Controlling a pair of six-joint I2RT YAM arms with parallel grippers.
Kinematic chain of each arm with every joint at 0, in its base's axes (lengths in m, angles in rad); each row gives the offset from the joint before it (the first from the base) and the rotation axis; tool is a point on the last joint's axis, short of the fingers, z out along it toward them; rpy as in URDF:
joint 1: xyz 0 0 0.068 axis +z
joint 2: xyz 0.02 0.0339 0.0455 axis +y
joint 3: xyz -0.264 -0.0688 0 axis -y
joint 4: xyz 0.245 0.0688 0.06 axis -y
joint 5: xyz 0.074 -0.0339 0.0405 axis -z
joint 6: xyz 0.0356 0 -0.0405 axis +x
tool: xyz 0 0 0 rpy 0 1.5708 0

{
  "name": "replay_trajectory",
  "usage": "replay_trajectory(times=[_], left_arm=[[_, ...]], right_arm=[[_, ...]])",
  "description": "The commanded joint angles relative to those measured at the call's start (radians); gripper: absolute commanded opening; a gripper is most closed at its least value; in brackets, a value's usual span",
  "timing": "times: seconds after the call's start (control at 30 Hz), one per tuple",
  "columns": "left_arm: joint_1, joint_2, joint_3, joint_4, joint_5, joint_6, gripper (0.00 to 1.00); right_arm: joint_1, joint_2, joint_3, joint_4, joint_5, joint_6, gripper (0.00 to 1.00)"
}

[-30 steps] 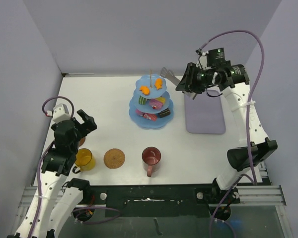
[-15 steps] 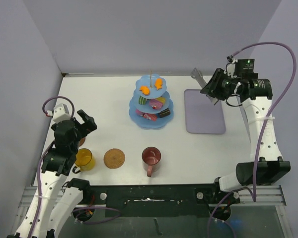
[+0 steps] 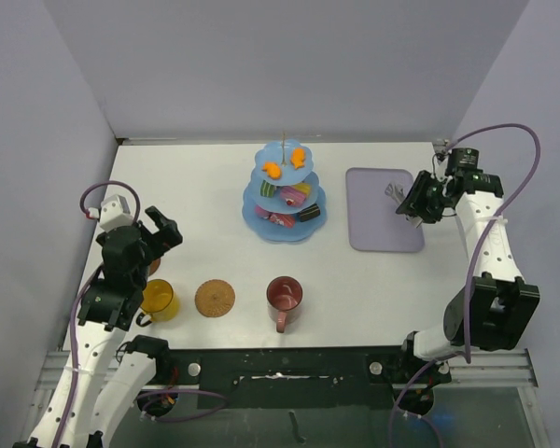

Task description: Serve the afternoon tea

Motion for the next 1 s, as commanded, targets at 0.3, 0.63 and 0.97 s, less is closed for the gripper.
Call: replay_trajectory(times=[0.3,0.63,0.97], left_arm=[[0.007,0.031,0.066,0.054,0.025,0.017,0.95],[0.006,0.03,0.06,0.023,0.03,-0.01,0.95],[0.007,0.002,0.046,-0.005,0.023,-0.03,0.96]], right_arm=[[0.008,0.04,-0.088,0.27,0.017,-0.071,0.3],[0.108,0.084,-0.194,0.425,0.084,-0.156,0.3],[0.116,0.199,-0.215,0.373,0.101,-0.19,0.33]])
